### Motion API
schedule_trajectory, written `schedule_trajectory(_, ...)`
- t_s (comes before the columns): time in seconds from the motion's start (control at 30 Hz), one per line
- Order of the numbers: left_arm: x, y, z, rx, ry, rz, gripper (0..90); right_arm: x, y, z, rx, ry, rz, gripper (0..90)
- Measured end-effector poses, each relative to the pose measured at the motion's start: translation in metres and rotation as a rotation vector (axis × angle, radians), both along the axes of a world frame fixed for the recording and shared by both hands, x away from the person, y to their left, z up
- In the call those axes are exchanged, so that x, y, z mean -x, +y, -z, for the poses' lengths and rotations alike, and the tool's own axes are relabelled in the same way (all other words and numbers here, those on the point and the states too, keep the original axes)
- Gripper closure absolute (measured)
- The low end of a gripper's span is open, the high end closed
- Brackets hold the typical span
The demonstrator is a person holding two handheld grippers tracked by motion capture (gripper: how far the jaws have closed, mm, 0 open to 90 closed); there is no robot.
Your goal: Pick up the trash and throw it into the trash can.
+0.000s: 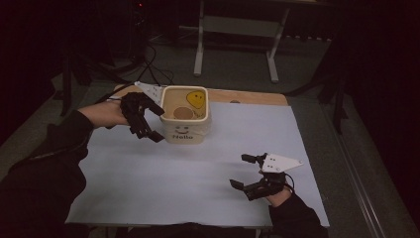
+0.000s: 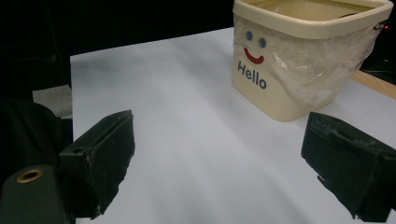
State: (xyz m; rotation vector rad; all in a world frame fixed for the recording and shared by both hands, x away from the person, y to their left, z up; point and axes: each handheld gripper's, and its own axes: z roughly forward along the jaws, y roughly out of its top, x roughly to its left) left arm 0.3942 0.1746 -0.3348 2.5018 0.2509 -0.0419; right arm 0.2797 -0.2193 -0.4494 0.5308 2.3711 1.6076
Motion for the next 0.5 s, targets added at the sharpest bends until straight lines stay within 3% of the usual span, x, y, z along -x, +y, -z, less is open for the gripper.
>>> schedule_trajectory(0.23,0.014,0.000,0.020,0.021,-0.001,0.006,0.5,0.000,0.001,0.000,0.005,0.001,0.001,9.5)
schedule_trajectory(0.5,0.036,-0.003,0.042,0.085,0.012,0.014,0.4,0.000,0.001,0.000,0.005,0.000,0.001,9.5)
